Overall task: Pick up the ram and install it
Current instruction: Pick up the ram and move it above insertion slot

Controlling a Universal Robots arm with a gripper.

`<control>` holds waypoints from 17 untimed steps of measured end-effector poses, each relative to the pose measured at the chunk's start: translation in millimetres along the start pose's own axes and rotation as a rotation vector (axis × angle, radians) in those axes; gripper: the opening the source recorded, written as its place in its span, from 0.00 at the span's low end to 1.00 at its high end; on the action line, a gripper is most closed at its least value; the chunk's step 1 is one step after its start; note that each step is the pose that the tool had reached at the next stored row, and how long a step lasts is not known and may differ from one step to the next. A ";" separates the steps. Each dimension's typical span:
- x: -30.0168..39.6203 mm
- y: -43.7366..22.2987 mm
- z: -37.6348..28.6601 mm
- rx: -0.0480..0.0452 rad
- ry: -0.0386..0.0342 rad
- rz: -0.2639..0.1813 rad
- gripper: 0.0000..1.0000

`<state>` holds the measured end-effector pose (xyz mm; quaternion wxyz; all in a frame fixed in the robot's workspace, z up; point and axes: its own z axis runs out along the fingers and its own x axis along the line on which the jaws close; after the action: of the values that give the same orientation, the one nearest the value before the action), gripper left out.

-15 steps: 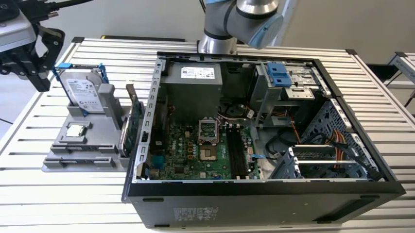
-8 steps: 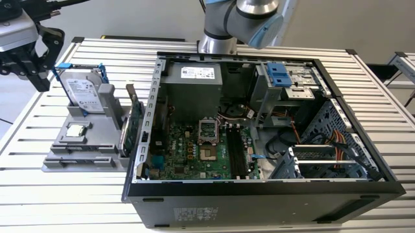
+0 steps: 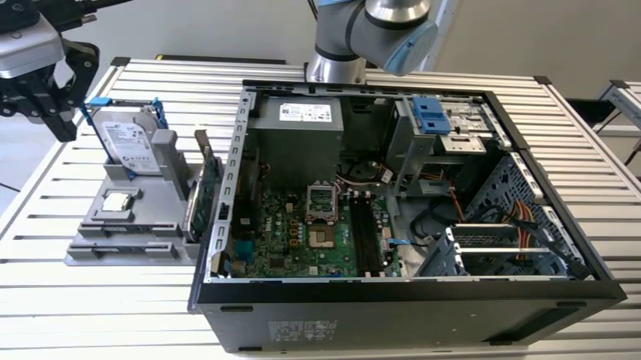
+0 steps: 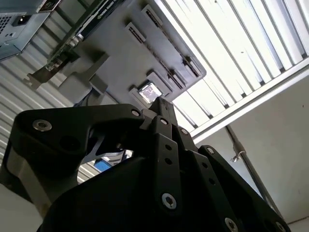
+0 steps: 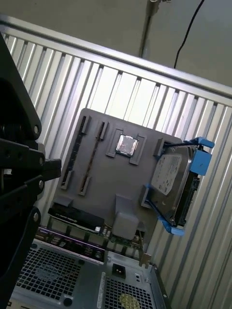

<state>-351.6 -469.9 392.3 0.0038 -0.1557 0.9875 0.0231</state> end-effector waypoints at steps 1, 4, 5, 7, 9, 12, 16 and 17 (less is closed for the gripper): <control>0.0 0.0 0.0 -0.0001 0.0002 -0.004 0.00; 0.0 0.0 0.0 -0.0003 0.0008 -0.017 0.00; 0.0 0.0 0.0 -0.0003 0.0010 -0.021 0.00; 0.0 0.0 0.0 -0.0004 0.0013 -0.029 0.00; 0.0 0.0 0.0 -0.0006 0.0017 -0.037 0.00; 0.0 0.0 0.0 -0.0007 0.0022 -0.049 0.00; 0.0 0.0 0.0 -0.0010 0.0030 -0.067 0.00; 0.0 0.0 0.0 -0.0010 0.0031 -0.072 0.00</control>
<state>-351.6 -469.9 392.3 0.0030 -0.1910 0.9813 0.0232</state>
